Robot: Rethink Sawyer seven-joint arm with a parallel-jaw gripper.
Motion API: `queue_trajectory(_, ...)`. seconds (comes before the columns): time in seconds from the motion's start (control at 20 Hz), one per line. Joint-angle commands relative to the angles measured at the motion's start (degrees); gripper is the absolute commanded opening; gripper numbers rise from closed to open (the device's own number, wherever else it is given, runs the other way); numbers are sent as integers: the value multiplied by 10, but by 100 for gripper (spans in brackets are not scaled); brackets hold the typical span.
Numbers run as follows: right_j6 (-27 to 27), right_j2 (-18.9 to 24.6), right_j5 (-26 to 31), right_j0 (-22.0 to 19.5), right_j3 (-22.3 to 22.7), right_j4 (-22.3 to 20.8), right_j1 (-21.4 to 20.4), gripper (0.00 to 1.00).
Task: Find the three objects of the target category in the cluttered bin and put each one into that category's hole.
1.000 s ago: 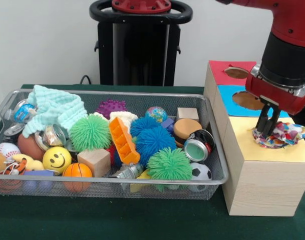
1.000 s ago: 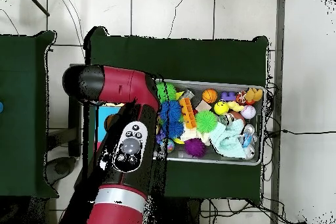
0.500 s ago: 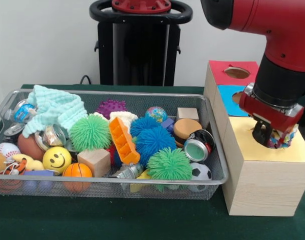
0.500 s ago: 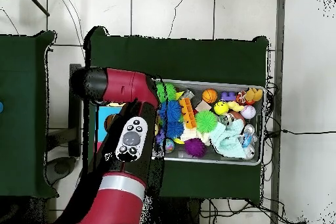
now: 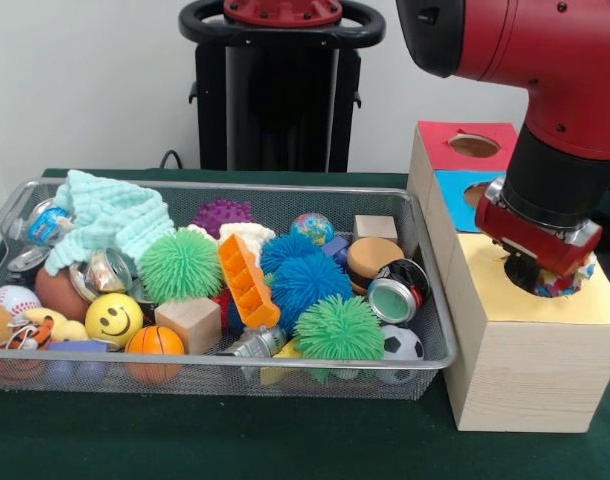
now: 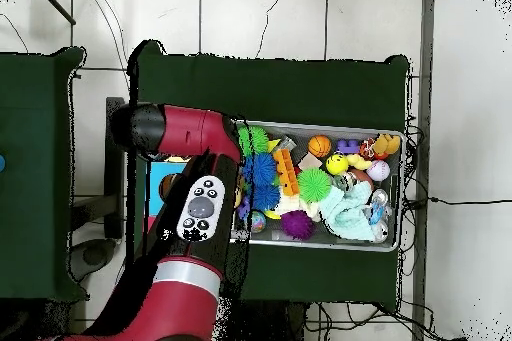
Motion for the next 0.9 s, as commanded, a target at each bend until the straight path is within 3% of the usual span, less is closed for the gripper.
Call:
queue_trajectory(0.05,79,32,-25,-30,35,-1,15,0)
queue_trajectory(0.5,14,31,96,-69,26,-14,-53,0)
queue_trajectory(0.9,-7,46,115,-93,24,-27,-70,0)
